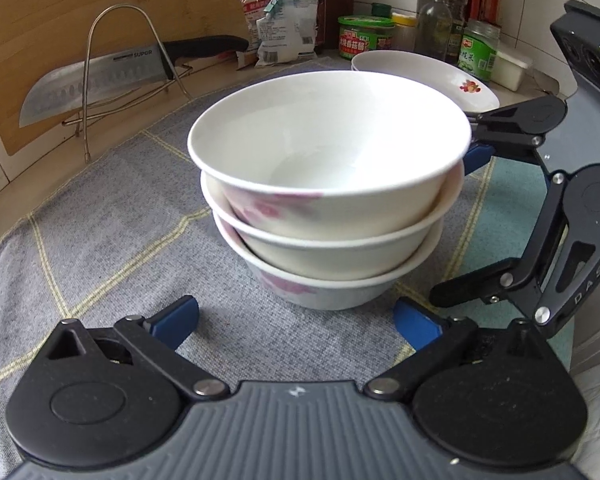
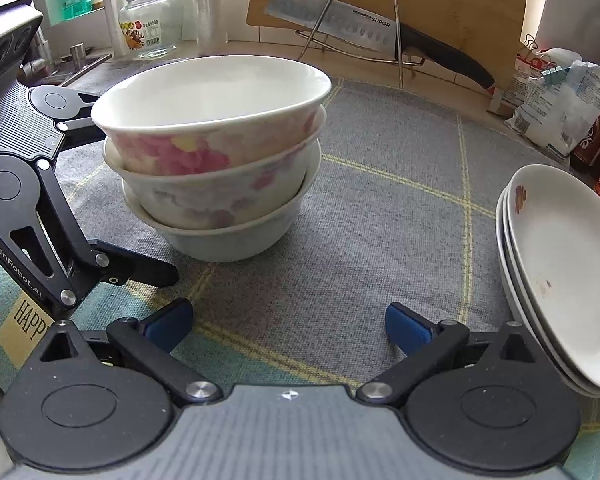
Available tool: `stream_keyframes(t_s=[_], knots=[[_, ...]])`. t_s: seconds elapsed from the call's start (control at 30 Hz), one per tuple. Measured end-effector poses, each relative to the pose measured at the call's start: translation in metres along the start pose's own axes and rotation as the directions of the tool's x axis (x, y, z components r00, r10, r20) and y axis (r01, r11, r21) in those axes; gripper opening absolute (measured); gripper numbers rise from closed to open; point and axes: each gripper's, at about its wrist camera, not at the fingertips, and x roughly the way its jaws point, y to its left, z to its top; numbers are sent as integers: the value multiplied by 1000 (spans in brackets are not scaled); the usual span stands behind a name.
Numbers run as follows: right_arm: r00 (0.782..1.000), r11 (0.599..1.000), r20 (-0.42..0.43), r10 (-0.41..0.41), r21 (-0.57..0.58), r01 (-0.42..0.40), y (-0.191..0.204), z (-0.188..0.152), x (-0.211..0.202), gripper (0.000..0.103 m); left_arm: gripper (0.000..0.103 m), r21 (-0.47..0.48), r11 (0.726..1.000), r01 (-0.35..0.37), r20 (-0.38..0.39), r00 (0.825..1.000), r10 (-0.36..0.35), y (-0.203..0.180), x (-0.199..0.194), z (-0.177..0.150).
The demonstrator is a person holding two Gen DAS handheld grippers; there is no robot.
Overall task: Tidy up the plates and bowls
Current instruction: 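Grasp the bowl stack with the left tool while the right tool grasps its other side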
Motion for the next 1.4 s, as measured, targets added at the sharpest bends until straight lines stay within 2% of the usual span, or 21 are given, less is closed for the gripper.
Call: stream_keyframes(t_s=[0.17, 0.37, 0.63, 0.77, 1.13, 1.4], knots=[[1000, 1000, -15, -10, 14, 10, 1, 2, 0, 103, 103, 3, 1000, 4, 81, 997, -4, 1, -2, -9], [999, 1000, -52, -8, 16, 9, 1, 9, 2, 103, 103, -3, 1000, -7, 109, 994, 7, 0, -3, -10], [997, 997, -64, 45, -63, -49, -4, 14, 7, 103, 103, -18, 1000, -18, 111, 994, 20, -1, -2, -10], [995, 990, -65, 79, -113, -86, -7, 15, 8, 103, 103, -29, 999, -30, 72, 997, 32, -2, -1, -4], [983, 955, -87, 162, -238, -179, -13, 34, 17, 103, 103, 40, 999, 32, 12, 999, -33, 5, 6, 8], [971, 916, -93, 220, -321, -239, -16, 40, 23, 103, 103, 105, 991, 89, 16, 996, -91, 10, 9, 10]])
